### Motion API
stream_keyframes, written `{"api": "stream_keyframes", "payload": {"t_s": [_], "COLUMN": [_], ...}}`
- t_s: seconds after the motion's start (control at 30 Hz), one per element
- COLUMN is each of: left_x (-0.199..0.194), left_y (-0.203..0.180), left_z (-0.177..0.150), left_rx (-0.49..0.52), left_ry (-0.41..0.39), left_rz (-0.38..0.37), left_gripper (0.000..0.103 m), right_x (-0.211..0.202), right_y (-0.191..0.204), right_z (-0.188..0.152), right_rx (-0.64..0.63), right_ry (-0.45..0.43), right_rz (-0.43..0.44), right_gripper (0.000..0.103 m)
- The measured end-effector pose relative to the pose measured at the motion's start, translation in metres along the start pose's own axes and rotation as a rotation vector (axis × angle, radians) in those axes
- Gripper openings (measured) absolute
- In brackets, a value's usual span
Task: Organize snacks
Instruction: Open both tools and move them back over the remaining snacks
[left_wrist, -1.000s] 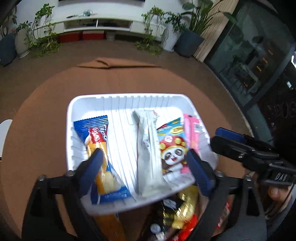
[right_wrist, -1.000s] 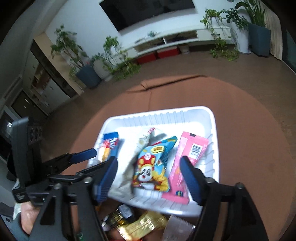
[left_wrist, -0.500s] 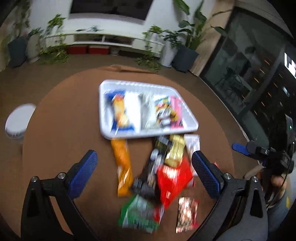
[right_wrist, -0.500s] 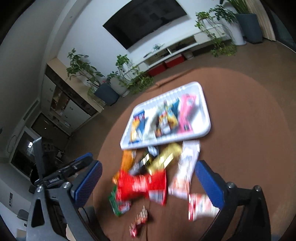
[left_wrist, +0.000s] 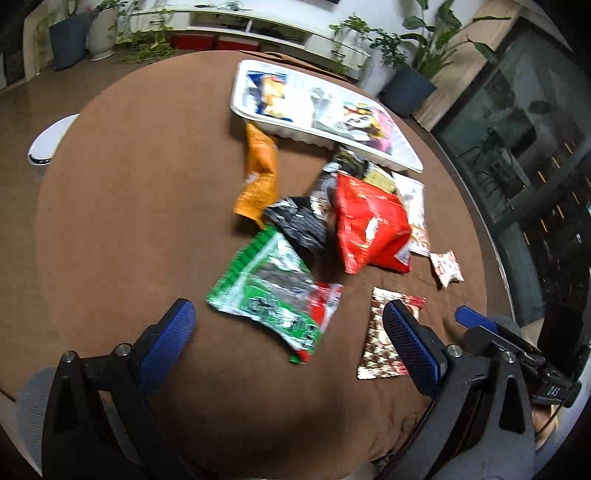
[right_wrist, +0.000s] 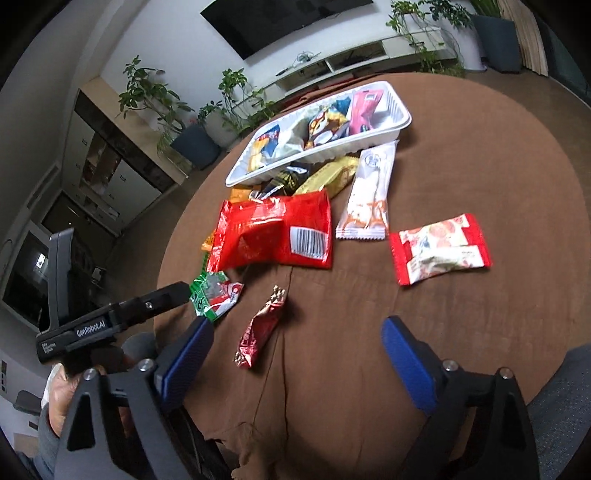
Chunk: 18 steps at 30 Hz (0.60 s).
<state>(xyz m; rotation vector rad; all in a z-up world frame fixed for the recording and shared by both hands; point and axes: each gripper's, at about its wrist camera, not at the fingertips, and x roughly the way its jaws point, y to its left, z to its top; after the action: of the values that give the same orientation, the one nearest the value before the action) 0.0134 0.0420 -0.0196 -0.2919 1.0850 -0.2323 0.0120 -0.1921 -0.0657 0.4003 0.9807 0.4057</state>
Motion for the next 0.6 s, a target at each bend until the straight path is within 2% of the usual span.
{"api": "stream_keyframes", "payload": {"t_s": [0.13,0.27,0.37,0.53,0.6], "left_x": [0.006,-0.004,-0.001,0.002,0.004], "left_y": [-0.01,-0.032,-0.048,-0.042,-0.036], "left_z": [0.0,0.016,0.034,0.033,0.023], "left_rx": [0.019,0.193,0.305,0.276,0.256], "left_ry": [0.007,-0.03,-0.026,-0.02,-0.015], "left_rz": [-0.003,0.019,0.024,0.02,0.06], "left_gripper": [0.103,0.103,0.103,0.103,0.103], "right_x": [-0.006,-0.005,-0.003,0.001,0.007], "right_y": [0.005,0.002,0.001,0.013,0.023], "right_z": [-0.002,-0.003,-0.005,-0.006,-0.005], "right_rx": [-0.027,-0.007,0.003,-0.032,-0.074], "right_ry": [-0.032,-0.017,-0.008,0.008,0.024], "right_rz": [-0.012,-0.001,0.005,0.001,-0.028], "right_gripper": [0.093,0.092,0.091,0.086,0.082]}}
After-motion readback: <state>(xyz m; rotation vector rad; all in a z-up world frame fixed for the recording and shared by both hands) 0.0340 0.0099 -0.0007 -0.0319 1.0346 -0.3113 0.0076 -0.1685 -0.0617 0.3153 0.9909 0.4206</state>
